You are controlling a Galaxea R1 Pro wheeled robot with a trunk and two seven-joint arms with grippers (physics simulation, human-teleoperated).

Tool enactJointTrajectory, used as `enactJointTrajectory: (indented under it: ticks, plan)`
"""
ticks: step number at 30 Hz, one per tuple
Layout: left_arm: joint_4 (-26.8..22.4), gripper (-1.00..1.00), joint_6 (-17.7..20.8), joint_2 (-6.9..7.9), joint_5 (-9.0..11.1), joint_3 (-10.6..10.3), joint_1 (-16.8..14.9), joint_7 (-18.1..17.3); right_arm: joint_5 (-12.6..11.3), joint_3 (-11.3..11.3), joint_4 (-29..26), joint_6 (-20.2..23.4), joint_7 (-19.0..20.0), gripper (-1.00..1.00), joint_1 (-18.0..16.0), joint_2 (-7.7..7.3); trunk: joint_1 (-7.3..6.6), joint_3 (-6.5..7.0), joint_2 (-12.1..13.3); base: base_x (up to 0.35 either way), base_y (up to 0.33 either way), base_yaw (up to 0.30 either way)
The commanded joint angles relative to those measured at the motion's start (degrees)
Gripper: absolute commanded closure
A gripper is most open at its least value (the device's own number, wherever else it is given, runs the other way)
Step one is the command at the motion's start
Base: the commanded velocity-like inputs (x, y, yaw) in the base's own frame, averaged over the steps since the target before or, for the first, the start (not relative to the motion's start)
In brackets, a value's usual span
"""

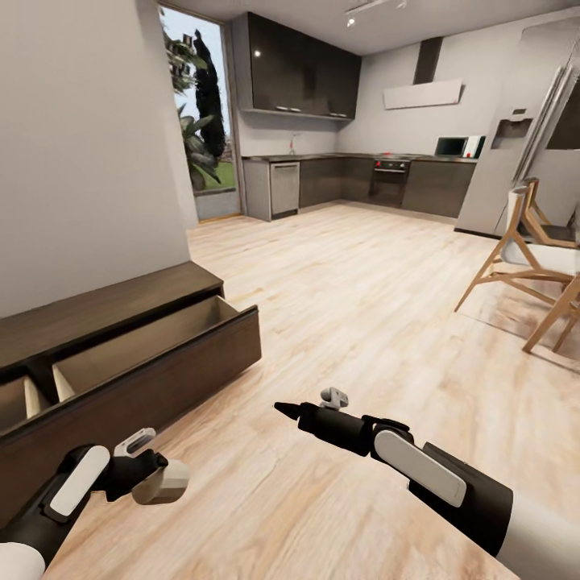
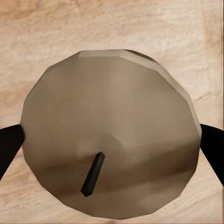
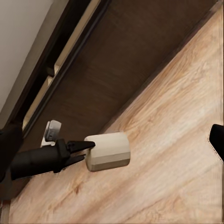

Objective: Place each of the two pumpkins and all three candles from the living room inside a cabinet in the living room (use any cabinet), then make sure every cabinet is closed, and position the cauldron so it is next to a table in the living room.

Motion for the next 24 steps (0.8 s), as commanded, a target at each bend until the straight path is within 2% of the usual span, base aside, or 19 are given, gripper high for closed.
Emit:
enactJointTrajectory:
  ticks: [1, 24]
  plan:
    - [-0.10, 1.00, 0.03, 0.06, 0.67, -0.19, -0.01, 0.54, -0.49, 0.10, -0.10, -0.03, -0.38, -1.00, -0.09, -0.02, -0.01, 0.00, -0.03, 0.000, 0.000, -0.243]
    - [-0.10, 1.00, 0.16, 0.05, 0.63, -0.28, -0.01, 0.55, -1.02, 0.03, 0.05, -0.12, -0.37, -1.00, -0.09, -0.02, -0.01, 1.36, -0.03, 0.000, 0.000, -0.243]
